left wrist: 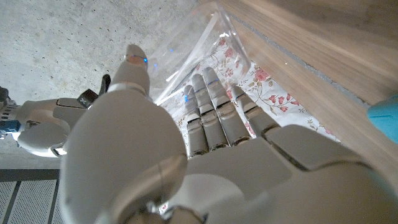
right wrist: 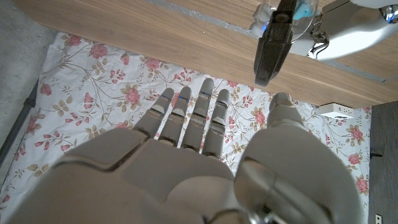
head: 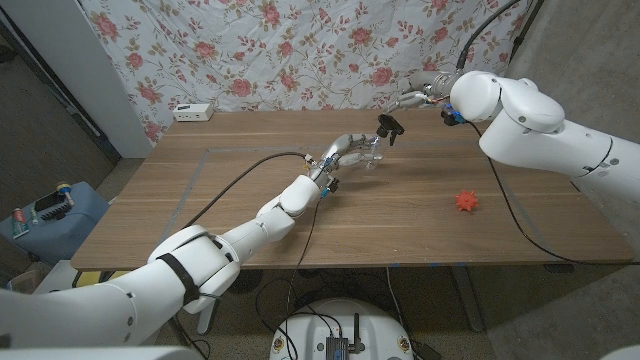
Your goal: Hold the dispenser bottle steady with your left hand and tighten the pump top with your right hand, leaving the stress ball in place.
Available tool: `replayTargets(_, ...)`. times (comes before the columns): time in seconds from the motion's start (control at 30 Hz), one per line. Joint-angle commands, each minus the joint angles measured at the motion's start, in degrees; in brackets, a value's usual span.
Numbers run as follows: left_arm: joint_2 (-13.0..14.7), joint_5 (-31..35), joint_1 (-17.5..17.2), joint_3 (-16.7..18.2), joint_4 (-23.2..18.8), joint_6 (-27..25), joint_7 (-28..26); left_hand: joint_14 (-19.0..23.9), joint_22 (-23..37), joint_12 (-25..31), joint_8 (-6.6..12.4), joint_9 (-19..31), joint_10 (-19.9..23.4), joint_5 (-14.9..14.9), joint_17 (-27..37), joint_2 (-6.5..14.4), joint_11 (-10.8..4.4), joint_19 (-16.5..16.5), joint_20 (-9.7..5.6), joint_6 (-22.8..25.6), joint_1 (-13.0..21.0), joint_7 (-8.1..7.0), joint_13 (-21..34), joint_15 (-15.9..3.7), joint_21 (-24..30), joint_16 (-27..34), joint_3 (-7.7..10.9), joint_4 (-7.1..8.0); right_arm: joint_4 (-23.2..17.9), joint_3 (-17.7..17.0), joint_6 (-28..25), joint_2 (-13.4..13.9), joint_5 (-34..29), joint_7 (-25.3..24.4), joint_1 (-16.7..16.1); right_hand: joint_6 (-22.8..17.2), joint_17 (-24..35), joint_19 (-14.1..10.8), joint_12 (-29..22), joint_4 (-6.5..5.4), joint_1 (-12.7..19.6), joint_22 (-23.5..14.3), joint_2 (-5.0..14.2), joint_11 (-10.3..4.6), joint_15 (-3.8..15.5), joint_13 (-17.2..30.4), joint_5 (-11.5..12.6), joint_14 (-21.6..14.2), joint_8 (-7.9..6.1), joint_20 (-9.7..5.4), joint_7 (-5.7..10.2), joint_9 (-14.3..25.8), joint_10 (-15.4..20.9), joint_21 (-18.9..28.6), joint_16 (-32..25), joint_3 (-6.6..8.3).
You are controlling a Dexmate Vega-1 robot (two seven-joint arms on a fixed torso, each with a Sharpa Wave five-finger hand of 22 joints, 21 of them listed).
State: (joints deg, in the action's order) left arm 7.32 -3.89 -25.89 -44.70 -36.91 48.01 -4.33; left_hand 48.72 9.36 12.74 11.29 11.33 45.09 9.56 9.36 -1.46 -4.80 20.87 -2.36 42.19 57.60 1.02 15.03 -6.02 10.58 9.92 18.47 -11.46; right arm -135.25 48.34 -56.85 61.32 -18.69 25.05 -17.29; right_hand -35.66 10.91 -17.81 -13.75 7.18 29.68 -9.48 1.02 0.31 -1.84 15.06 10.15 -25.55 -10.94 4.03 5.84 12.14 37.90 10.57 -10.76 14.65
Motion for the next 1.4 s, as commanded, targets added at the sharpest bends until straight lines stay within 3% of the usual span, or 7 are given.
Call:
replayTargets(0.03,0.03,-0.41,-0.45,0.49,-0.26,0.63,0.23,0.16,0.1,0.27,0.3,0.16,1.02,0.35,0.0,3.28,-0.66,0.38,-6.62,6.17,-2.7,-1.8,0.24,-3.83,-0.02,0.28,3.45,2.92,-0.07,-5.79,8.38,2.47,-0.07,0.83,-4.34,1.28,0.13,0.11,1.08,0.97,1.21,-0.08,0.14,-0.04,0.32,0.37,0.18,1.17,-0.04,0.46,1.16,0.16,-3.19,-0.06,0.1,0.47)
replayTargets(0.3,0.97,0.25,-1.24,0.62,-2.58,-0.2,-0.23,0.16,0.11,0.27,0.31,0.16,1.11,0.36,0.01,3.29,-0.6,0.38,-6.66,6.24,-2.71,-1.91,0.25,-3.96,-0.02,0.27,3.52,2.91,1.81,-12.94,15.85,2.99,5.55,-0.94,-9.42,2.12,0.18,1.44,1.97,2.07,4.53,-0.06,1.93,-0.57,0.66,0.64,0.4,2.77,-0.56,1.87,2.96,0.17,-6.46,-0.31,0.0,2.23)
replayTargets(0.43,1.06,0.43,-1.36,0.54,-2.99,-0.37,0.0,0.19,0.11,0.28,0.37,0.16,1.19,0.36,0.01,3.31,-0.49,0.38,-6.74,6.4,-2.75,-1.88,0.26,-4.08,-0.02,0.28,3.56,2.93,2.49,-14.67,18.5,3.59,6.55,-0.8,-10.6,3.17,0.16,2.35,2.51,2.36,6.06,-0.06,2.28,-0.39,-0.19,0.77,0.27,4.63,-0.51,2.29,4.2,0.16,-8.82,-0.35,0.15,2.85)
replayTargets(0.77,1.41,1.22,-1.82,0.47,-4.41,-0.96,-0.5,0.38,0.1,0.33,0.45,0.16,1.44,0.35,0.03,3.41,-0.54,0.36,-6.74,6.75,-2.9,-2.03,0.28,-4.02,-0.03,0.35,3.7,3.0,3.21,-18.27,22.68,4.93,8.32,-0.18,-12.91,5.98,0.1,2.68,2.93,3.03,9.55,-0.07,2.74,-0.59,0.13,0.99,0.41,6.6,-0.16,2.14,6.57,0.11,-12.6,-0.13,0.02,4.27)
replayTargets(0.9,1.85,1.4,-2.37,0.56,-5.64,-1.61,-0.66,0.43,0.1,0.38,0.42,0.16,1.61,0.35,0.03,3.39,-0.61,0.39,-6.85,6.72,-2.96,-1.94,0.3,-3.97,-0.02,0.35,3.74,3.0,2.96,-19.49,23.3,5.6,8.63,-0.13,-13.76,5.92,0.1,2.85,3.04,3.08,11.0,-0.07,2.93,-0.78,0.1,1.07,0.49,7.53,-0.49,2.21,6.83,0.11,-14.02,-0.11,0.03,4.84)
replayTargets(0.97,2.01,1.43,-2.64,0.63,-6.21,-1.88,-0.74,0.46,0.1,0.17,0.39,0.15,1.23,0.34,0.02,3.3,0.61,0.37,-6.83,6.76,-3.03,-2.0,0.25,-3.84,-0.03,0.34,3.77,2.98,3.02,-20.25,24.03,6.01,9.25,0.03,-14.19,5.84,0.09,3.05,3.02,3.15,11.87,-0.07,2.93,-0.75,0.14,1.11,0.55,8.04,-0.66,2.33,6.86,0.11,-14.71,-0.13,0.03,5.14)
replayTargets(1.4,2.5,2.29,-3.52,1.0,-8.02,-2.45,-2.14,0.53,0.1,0.09,0.39,0.16,1.04,0.35,0.02,3.43,0.76,0.41,-6.84,6.87,-3.04,-2.07,0.32,-4.01,-0.01,0.34,3.95,2.97,2.86,-20.94,25.39,7.59,7.98,1.91,-14.57,6.02,-0.1,4.08,2.78,3.75,20.42,-0.05,1.85,-2.13,0.5,1.11,1.29,11.24,-1.29,2.02,6.94,0.04,-18.3,-0.15,-0.02,7.64)
